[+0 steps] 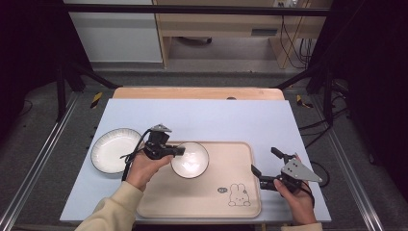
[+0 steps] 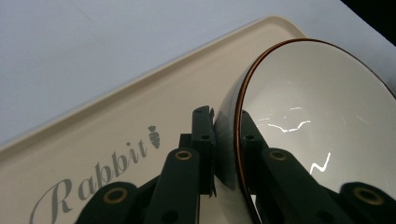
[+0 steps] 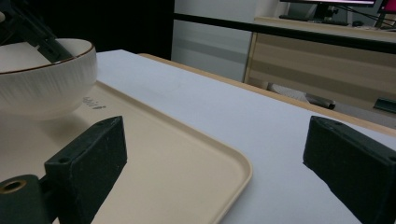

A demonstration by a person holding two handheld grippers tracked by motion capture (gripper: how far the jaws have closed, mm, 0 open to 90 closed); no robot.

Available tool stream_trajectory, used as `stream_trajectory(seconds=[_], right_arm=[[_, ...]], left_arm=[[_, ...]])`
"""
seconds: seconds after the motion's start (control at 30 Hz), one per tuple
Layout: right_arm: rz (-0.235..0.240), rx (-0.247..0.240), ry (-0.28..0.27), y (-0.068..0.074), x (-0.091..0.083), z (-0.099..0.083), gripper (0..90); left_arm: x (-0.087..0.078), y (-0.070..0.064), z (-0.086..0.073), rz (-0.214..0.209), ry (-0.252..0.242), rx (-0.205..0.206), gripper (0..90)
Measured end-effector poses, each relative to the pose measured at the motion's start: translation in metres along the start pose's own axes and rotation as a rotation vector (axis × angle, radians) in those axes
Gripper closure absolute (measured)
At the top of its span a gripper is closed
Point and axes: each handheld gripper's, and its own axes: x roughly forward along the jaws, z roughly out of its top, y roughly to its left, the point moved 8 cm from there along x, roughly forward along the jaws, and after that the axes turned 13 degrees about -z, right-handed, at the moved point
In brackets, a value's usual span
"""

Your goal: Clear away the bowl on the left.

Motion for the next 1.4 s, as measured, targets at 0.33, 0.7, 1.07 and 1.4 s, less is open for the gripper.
stream_trajectory(seconds=[0.33, 0.7, 1.07, 1.4], right_arm=[[0.000, -0.002, 0.002, 0.000, 0.000, 0.000, 6.2], [-0.003, 0.003, 0.005, -0.001, 0.000, 0.000, 6.2], [-0.002, 0.001, 0.005, -0.001, 0.000, 0.000, 6.2], [0.000, 0.002, 0.006, 0.000, 0.000, 0.000, 6.2]], left_arm=[[0.009, -0.004, -0.006, -0.015, 0.030, 0.008, 81.6], [0.019, -0.008, -0.021, -0.043, 0.096, 0.024, 81.5], [0.025, -0.008, -0.028, -0.050, 0.125, 0.020, 81.4], [0.028, -0.006, -0.031, -0.059, 0.134, 0.014, 81.3]])
